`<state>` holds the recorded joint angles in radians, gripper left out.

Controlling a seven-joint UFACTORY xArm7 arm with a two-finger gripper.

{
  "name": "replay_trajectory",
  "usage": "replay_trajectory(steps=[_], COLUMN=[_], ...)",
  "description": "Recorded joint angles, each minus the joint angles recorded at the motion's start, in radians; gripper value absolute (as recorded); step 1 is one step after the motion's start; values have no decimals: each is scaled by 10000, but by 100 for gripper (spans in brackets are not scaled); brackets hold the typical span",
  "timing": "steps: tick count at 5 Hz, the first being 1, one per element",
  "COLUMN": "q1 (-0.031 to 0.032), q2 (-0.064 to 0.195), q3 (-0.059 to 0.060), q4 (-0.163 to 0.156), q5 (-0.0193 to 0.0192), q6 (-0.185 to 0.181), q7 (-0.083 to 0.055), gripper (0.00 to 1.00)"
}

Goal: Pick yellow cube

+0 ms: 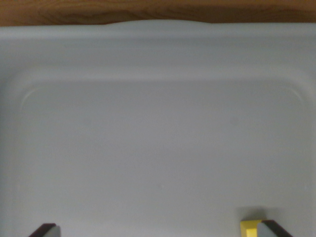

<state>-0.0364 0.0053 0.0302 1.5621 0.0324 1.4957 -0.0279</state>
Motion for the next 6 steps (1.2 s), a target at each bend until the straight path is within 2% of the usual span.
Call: replay_trajectory(steps=[1,2,3,4,5,6], q1=[-57,-57,-123,-123,-198,-198], q2=[67,67,144,144,233,233], q3=[-46,-46,-99,-99,-160,-160], q4=[-234,-234,-506,-506,-816,-816], q5=[6,6,12,12,20,20], q6=[-252,-252,-546,-546,-880,-880], q7=[-126,-126,-273,-273,-440,-440], gripper=[0,0,0,0,0,0])
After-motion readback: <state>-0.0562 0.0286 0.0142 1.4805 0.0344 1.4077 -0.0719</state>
